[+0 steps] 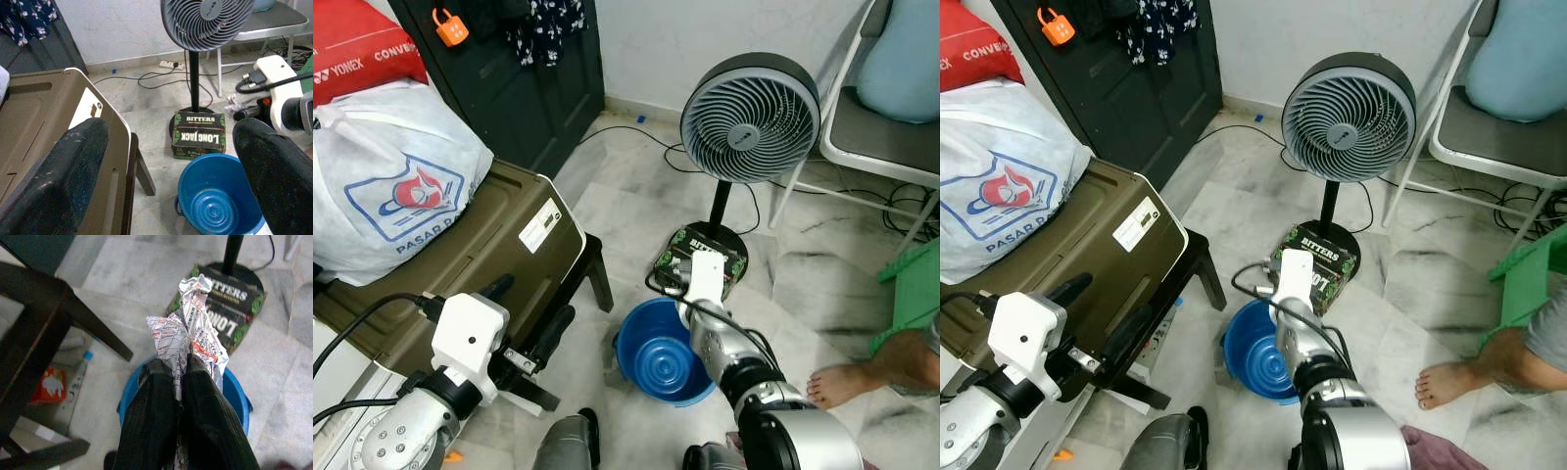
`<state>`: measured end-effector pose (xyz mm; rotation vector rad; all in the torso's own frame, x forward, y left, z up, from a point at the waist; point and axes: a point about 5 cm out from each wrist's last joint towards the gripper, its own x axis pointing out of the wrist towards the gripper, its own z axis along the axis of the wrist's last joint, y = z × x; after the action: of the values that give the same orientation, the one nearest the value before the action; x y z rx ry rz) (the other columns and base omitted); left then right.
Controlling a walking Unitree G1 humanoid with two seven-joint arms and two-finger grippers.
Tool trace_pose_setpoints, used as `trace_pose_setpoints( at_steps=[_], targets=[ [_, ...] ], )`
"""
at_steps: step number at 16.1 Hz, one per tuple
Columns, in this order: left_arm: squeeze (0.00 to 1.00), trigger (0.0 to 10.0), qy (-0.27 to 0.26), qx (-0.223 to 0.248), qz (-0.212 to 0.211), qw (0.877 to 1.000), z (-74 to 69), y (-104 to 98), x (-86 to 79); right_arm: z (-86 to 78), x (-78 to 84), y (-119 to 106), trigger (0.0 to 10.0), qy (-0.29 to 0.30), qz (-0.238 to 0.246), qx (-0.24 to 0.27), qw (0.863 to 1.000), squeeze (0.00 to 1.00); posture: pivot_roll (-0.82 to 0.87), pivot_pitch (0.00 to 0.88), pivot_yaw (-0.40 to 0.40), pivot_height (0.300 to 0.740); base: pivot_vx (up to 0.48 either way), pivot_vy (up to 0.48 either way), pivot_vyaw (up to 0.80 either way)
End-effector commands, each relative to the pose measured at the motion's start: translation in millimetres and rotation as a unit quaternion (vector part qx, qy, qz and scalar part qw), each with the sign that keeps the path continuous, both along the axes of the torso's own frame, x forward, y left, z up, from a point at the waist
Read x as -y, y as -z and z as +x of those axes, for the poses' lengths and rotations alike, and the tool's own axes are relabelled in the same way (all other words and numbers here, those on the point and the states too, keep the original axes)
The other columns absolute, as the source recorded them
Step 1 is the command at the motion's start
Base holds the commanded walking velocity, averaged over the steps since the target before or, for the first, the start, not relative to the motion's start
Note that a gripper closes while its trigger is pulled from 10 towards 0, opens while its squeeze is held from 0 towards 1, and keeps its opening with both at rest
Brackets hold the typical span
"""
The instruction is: Clean up the room
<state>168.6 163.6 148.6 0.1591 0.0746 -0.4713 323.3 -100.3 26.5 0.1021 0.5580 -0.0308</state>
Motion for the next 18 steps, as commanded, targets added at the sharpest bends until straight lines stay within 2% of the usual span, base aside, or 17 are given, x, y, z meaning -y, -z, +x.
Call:
trace_pose_setpoints(
  at_steps=[1, 2, 3, 15, 18],
  targets=[
    [0.00, 10.0, -0.001, -0.003, 0.008, 1.000, -2.4, -1, -1.0, -2.3, -4.2, 3, 10.0, -0.002, 0.003, -0.007, 1.000, 0.00, 0.28, 0.204, 0.083, 0.740, 0.000, 0.000, 0.00],
    [0.00, 10.0, -0.002, -0.004, 0.008, 1.000, -2.7, 0, -0.8, -2.2, -4.2, 3, 10.0, -0.002, 0.005, -0.007, 1.000, 0.00, 0.28, 0.204, 0.083, 0.740, 0.000, 0.000, 0.00],
    [0.00, 10.0, -0.002, -0.004, 0.008, 1.000, -2.7, 0, -0.5, -1.7, -3.8, 3, 10.0, -0.002, 0.006, -0.005, 1.000, 1.00, 0.28, 0.205, 0.082, 0.740, 0.000, 0.000, 0.00],
    [0.00, 10.0, -0.005, -0.002, 0.006, 1.000, 0.2, 2, 1.6, 4.5, 3.0, -3, 10.0, 0.008, 0.007, 0.020, 1.000, 1.00, 0.27, 0.199, 0.079, 0.740, 0.000, 0.000, 0.00],
    [0.00, 10.0, -0.006, 0.002, 0.003, 1.000, 5.9, 6, 4.0, 8.4, 1.1, -12, 10.0, -0.018, 0.025, 0.048, 0.998, 1.00, 0.22, 0.177, 0.065, 0.740, 0.000, 0.000, 0.00]
  ],
)
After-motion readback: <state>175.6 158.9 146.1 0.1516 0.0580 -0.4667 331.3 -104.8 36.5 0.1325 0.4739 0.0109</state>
